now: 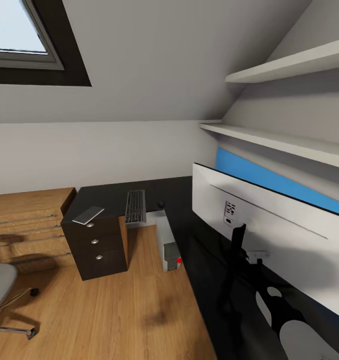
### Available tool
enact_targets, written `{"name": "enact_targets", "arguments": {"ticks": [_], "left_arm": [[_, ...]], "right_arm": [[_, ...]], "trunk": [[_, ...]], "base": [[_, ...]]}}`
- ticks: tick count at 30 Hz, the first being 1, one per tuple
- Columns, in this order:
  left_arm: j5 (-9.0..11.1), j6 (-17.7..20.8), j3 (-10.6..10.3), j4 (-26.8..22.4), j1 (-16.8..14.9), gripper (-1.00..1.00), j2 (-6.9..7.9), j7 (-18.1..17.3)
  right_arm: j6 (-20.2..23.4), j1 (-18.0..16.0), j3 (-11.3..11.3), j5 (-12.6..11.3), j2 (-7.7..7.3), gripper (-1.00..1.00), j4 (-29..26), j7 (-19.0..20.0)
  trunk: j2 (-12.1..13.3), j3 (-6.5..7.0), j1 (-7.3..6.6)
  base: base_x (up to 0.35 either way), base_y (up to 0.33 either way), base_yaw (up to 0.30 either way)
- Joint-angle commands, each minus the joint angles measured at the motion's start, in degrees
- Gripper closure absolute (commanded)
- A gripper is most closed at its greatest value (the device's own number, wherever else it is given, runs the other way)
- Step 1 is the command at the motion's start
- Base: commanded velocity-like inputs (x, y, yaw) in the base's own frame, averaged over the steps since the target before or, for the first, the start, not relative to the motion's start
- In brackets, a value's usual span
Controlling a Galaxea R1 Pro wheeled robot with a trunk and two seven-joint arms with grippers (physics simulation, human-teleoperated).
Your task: In the bedroom, organize the workspace by keeping the computer under the desk, ensuring the monitor is on the desk, placing the keyboard on the desk next to the monitor, placing the mouse on the desk next to the keyboard, moving the folder from the swivel chair onto the desk next to the mouse, stacking the notebook on top of the folder with the pen on top of the notebook, and positioning the swivel chair next to the desk.
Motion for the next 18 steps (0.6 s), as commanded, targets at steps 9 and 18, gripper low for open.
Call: {"name": "enact_targets", "arguments": {"ticks": [9, 18], "left_arm": [[0.35, -0.13, 0.13, -0.08, 0.01, -1.0, -0.04, -0.15], [0.35, -0.13, 0.13, -0.08, 0.01, -1.0, -0.04, -0.15]], "right_arm": [[-0.38, -0.03, -0.28, 1.39, -0.01, 1.0, 2.56, 0.95], [-0.46, -0.03, -0.28, 1.4, -0.1, 1.0, 2.56, 0.99]], "trunk": [[-0.04, -0.07, 0.01], [-0.04, -0.07, 0.01]], "base": [[0.0, 0.0, 0.0], [0.0, 0.0, 0.0]]}}
